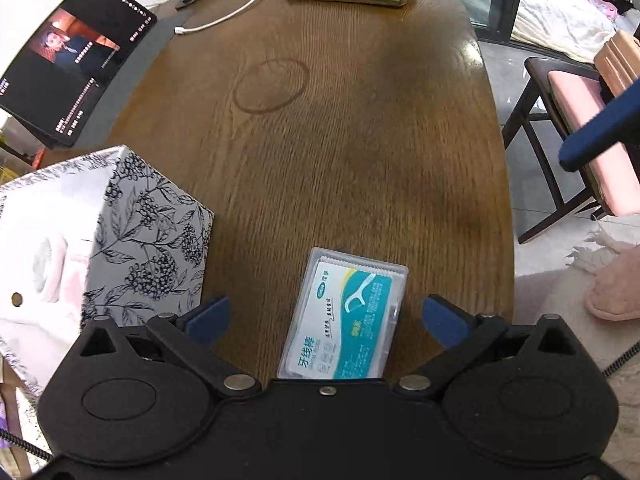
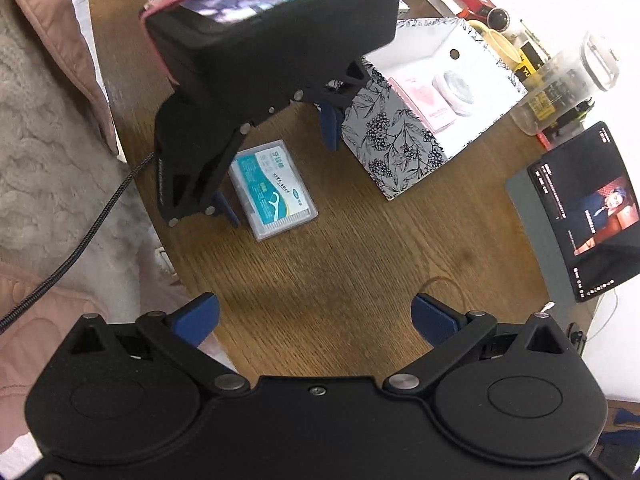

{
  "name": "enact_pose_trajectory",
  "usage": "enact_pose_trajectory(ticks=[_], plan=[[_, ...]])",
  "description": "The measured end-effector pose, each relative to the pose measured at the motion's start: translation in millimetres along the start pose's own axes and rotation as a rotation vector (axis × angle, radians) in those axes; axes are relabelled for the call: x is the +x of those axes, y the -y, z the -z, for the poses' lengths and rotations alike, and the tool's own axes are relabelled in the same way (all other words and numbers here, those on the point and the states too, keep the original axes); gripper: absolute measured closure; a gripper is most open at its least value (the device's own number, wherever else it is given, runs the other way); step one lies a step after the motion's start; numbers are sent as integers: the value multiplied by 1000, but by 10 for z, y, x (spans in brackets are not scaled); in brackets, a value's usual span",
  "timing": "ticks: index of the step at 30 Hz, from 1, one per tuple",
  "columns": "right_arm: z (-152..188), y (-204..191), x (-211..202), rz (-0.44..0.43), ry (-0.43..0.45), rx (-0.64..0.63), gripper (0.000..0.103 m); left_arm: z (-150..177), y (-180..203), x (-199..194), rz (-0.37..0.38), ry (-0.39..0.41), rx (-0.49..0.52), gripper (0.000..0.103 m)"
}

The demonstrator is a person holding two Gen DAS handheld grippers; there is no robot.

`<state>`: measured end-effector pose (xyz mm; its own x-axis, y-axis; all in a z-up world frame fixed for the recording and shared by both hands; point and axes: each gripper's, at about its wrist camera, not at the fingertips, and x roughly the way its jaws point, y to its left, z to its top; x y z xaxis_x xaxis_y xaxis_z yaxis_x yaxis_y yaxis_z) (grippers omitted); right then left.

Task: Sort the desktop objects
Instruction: 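Move the left gripper to the dental floss box and grasp it, then carry the floss box with the left gripper and lower it into the box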

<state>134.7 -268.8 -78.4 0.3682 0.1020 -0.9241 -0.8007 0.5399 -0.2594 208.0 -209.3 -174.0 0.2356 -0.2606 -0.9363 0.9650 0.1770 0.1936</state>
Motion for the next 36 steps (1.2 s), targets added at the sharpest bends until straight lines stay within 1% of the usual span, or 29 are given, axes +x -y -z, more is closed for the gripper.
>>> enact_pose_trajectory(ticks=[2,4,6,9,13,14,15,16,17,18,20,22,24,28,30,33,34,36], plan=[[12,13,25,-9,3,5,0,-3,-12,58,7,-12,7,2],[27,26,48,-16,2,9,0,-2,-12,116,12,-22,18,7],[46,43,66,-22,3,14,0,7,-18,157,38,-34,26,11],[73,67,82,-28,6,24,0,4,-23,188,71,-44,30,11],[95,95,95,-37,9,29,0,-5,-86,205,122,-59,9,15],[98,104,98,-38,9,29,0,-2,-108,208,137,-63,0,18],[98,114,100,-40,10,30,0,0,-130,205,156,-67,-9,24],[96,122,103,-40,10,30,0,3,-148,196,173,-68,-18,26],[93,133,110,-41,8,30,0,7,-155,182,180,-63,-18,33],[89,143,118,-41,5,31,0,13,-151,156,183,-57,-10,42],[79,160,132,-44,4,30,0,22,-135,118,177,-52,-7,44],[65,175,141,-48,6,28,0,44,-104,84,146,-30,5,44],[45,182,147,-52,9,19,0,59,-84,56,132,-15,2,44],[-3,214,159,-49,4,-1,0,65,-156,-119,137,44,-52,44],[-22,252,156,-41,6,-7,0,56,-255,-351,137,107,-83,44],[-59,354,128,-38,26,-2,0,42,-495,-832,125,221,-141,44],[-78,403,113,-39,38,3,0,35,-599,-994,111,253,-159,44],[-134,523,80,-42,63,21,0,11,-816,-1255,60,289,-184,44]])
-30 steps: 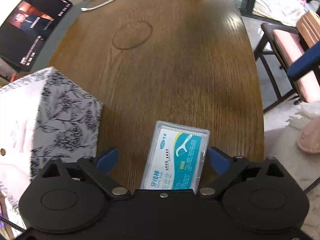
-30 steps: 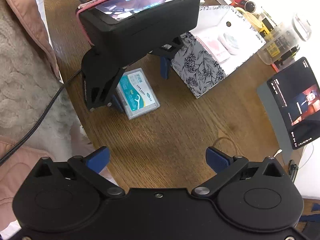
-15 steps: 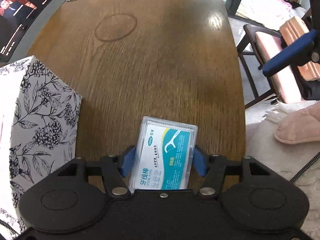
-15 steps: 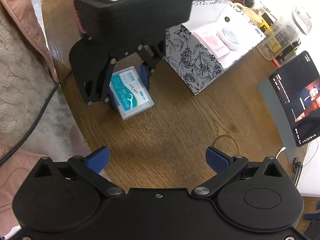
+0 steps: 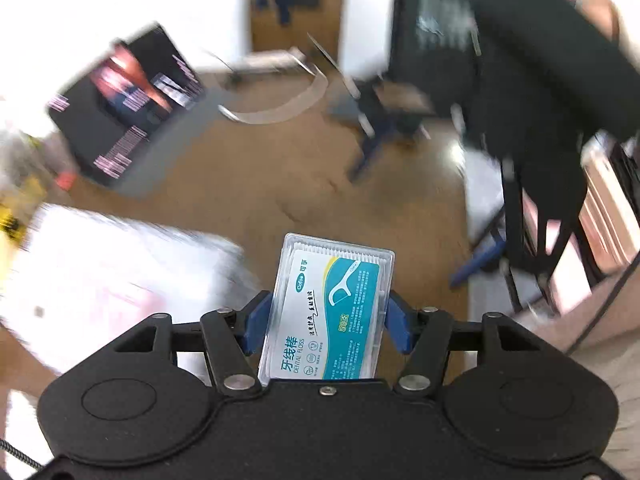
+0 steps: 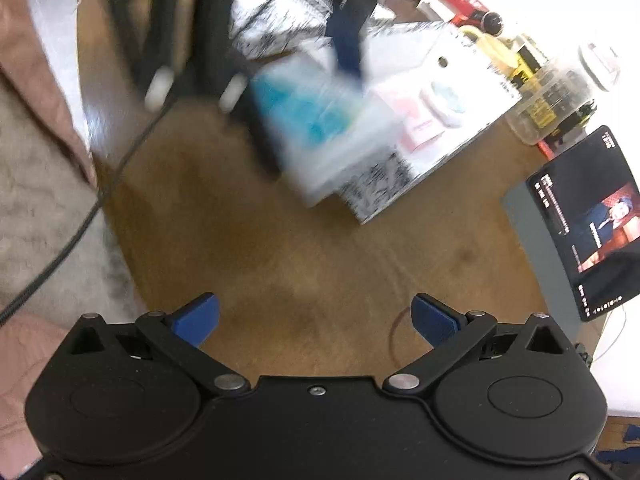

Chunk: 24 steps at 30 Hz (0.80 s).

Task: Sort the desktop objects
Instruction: 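Carry the floss box with the left gripper and lower it into the box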

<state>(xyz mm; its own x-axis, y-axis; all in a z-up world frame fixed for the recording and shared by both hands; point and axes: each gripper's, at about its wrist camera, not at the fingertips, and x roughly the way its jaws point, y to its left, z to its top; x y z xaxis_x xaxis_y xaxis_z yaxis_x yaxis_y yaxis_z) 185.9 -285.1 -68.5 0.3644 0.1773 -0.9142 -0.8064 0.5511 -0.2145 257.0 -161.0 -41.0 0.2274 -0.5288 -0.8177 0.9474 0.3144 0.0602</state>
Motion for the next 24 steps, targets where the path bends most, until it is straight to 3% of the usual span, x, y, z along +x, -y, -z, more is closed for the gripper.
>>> enact_pose_trajectory(ticks=[3,8,13,18,24], plan=[[-108,194,-68,6,53,39,0,-168,-337,-202,-66,33,-23,44],[-310,452,-223,7,132,128,0,-303,-820,-44,-126,-26,-33,44],[-476,584,-225,-26,141,211,0,-242,-1141,507,-95,-173,-46,44],[-548,696,-109,-90,144,293,0,-108,-1319,954,-42,-269,-67,44],[-601,754,102,-76,164,293,0,12,-1407,1342,2,-365,-57,44]])
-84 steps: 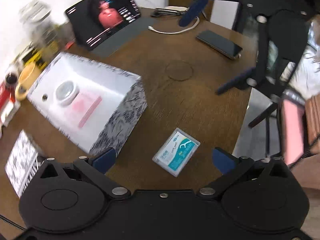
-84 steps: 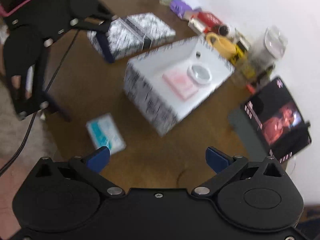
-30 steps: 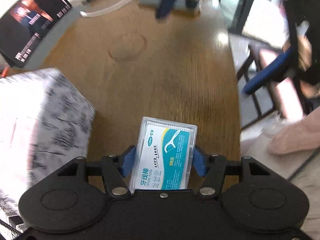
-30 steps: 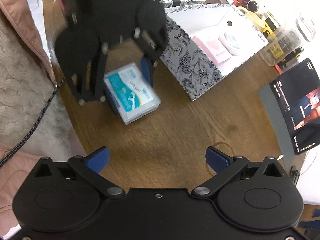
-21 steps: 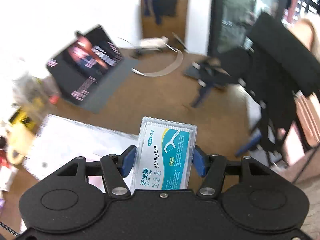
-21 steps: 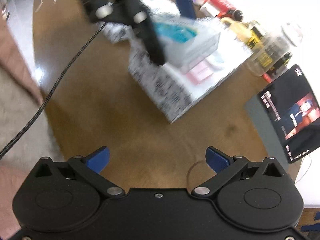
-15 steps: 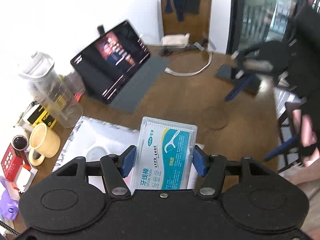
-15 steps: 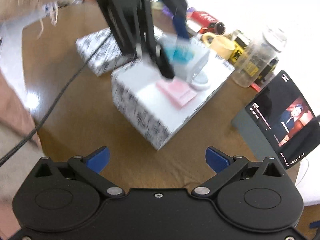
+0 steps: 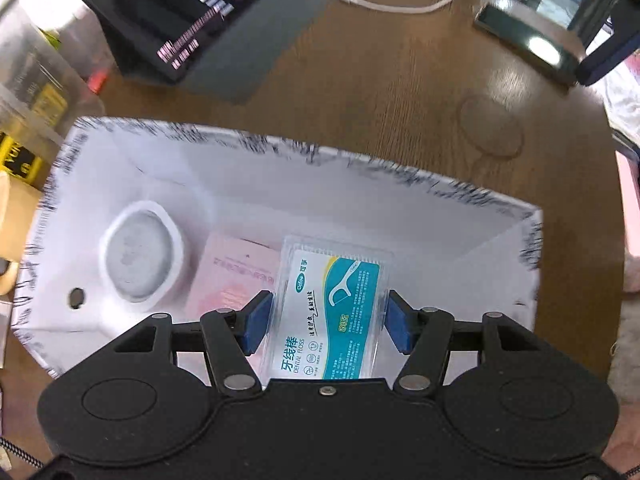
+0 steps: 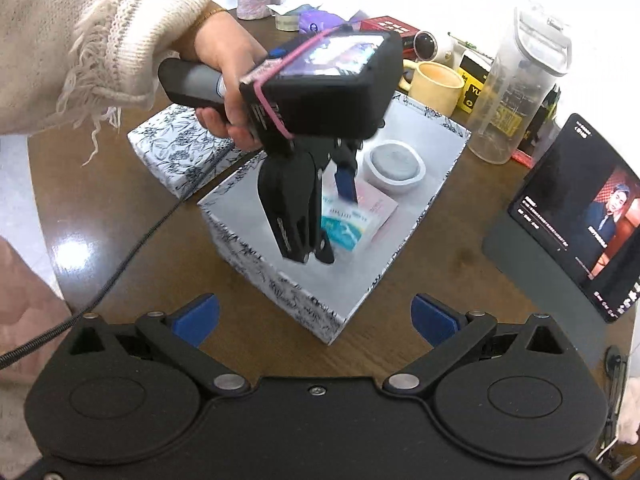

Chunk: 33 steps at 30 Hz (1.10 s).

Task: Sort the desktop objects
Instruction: 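Carry the floss box with the left gripper and lower it into the box, then open the left gripper and lift it away from the box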

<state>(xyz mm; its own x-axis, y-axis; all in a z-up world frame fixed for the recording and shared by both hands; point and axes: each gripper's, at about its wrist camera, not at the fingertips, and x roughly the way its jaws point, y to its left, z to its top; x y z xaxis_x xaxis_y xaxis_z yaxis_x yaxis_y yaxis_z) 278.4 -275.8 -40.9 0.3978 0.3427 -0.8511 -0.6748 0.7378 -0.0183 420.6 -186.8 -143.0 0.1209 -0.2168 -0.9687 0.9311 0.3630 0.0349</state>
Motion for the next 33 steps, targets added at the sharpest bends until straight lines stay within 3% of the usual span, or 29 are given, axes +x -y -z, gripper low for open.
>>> enact_pose_trajectory(ticks=[4,16,18,21,24,27,30,33], plan=[[-3,-22,131,6,13,-17,0,5,-37,150,60,-45,-11,44],[50,-28,289,-21,20,46,0,100,-34,278,81,-99,-11,43],[70,-32,289,-25,17,62,0,111,-50,274,83,-109,-27,35],[86,-67,272,-18,15,69,0,133,-87,196,88,-94,-59,33],[82,-108,222,0,24,78,0,186,-135,-85,56,3,-111,21],[67,-158,154,16,38,89,0,347,-193,-578,15,160,-227,8],[38,-234,97,34,63,110,0,536,-124,-1081,-17,316,-354,5],[26,-336,36,65,93,150,0,749,37,-1505,-121,474,-491,0]])
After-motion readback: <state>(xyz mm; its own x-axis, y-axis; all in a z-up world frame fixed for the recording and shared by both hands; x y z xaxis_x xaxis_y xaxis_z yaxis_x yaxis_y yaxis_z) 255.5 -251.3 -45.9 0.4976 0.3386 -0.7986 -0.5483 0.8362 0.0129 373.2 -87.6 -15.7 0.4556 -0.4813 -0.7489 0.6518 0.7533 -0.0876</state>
